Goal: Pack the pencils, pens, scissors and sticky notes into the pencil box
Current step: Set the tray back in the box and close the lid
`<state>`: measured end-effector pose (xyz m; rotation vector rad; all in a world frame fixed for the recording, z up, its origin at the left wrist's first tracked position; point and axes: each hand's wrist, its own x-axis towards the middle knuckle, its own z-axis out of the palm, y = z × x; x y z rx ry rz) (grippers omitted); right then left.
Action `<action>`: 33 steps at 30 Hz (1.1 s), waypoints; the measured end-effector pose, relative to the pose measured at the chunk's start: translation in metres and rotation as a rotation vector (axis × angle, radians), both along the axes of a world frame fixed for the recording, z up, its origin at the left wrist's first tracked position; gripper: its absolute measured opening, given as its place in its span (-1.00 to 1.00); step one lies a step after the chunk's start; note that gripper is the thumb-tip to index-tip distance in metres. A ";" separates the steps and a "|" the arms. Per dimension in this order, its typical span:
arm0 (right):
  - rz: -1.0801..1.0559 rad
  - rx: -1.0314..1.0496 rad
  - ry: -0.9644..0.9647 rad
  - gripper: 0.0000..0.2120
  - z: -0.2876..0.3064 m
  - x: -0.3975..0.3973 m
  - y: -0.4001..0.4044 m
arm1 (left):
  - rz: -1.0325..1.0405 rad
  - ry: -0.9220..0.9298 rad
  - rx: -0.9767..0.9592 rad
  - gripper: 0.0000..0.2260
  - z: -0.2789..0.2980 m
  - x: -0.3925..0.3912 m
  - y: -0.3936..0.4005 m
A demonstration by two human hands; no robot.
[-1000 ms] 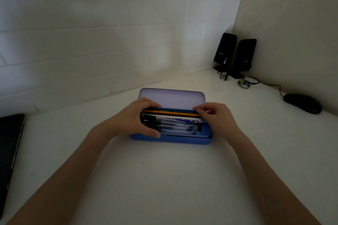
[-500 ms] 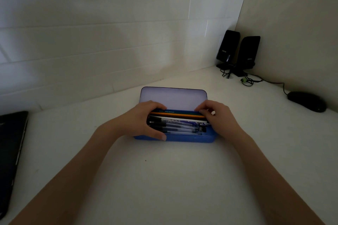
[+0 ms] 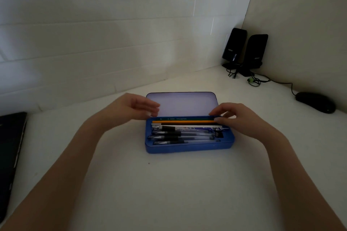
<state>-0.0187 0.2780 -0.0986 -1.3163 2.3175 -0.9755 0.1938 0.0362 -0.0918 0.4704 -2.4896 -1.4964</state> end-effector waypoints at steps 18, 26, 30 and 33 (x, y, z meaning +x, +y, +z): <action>0.033 0.085 0.120 -0.89 0.001 0.012 -0.005 | -0.136 -0.074 -0.176 -0.74 0.003 0.004 0.001; 0.024 0.086 0.136 -0.89 0.001 0.014 -0.005 | -0.155 -0.108 -0.163 -0.74 0.000 0.004 -0.001; 0.023 0.107 0.140 -0.89 0.002 0.013 -0.004 | -0.167 -0.115 -0.160 -0.73 0.001 0.005 0.000; 0.020 0.129 0.156 -0.89 0.002 0.013 -0.003 | -0.168 -0.112 -0.148 -0.74 0.001 0.006 0.000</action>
